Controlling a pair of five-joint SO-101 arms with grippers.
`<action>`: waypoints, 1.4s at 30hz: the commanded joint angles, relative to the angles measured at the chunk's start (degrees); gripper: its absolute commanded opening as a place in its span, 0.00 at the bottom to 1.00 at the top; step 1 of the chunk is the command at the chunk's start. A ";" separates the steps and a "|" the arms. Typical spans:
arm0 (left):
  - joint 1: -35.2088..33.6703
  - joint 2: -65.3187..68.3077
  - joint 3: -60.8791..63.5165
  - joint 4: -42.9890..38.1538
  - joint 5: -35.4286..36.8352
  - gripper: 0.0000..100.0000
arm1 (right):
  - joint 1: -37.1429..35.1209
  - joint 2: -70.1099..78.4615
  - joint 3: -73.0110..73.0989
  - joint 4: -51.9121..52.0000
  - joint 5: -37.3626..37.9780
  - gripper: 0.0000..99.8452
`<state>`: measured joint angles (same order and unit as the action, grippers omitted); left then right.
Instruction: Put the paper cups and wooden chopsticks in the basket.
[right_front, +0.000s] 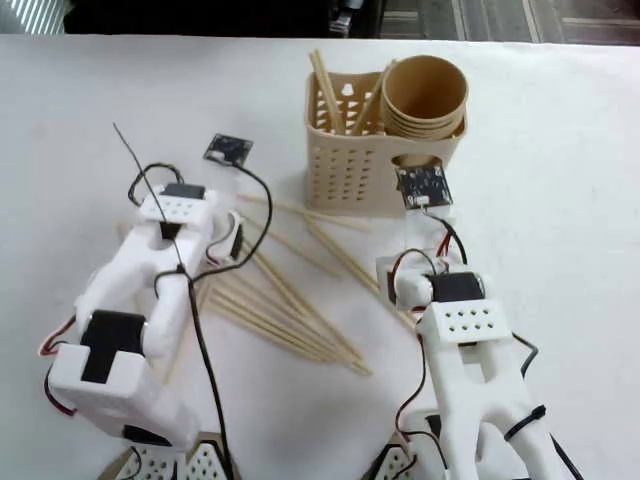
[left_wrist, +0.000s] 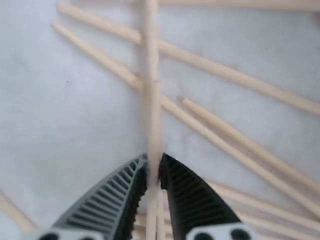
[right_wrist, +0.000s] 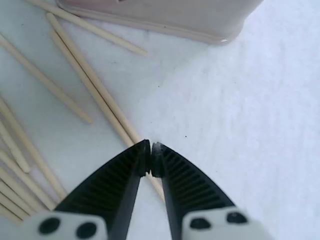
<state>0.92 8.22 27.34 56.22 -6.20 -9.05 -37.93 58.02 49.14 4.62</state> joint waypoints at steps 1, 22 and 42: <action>-0.04 -3.38 -1.23 -0.53 -1.67 0.03 | 0.31 -1.63 -0.44 -0.75 -0.09 0.02; -0.04 -3.65 -22.33 22.59 -4.57 0.02 | 0.48 -1.63 -0.44 -0.75 -0.09 0.02; 3.12 -29.85 -29.27 8.62 -4.13 0.02 | 0.57 -1.63 -0.44 -0.75 -0.09 0.02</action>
<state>1.63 -18.24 0.70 71.34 -10.24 -9.05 -37.93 58.02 49.14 4.62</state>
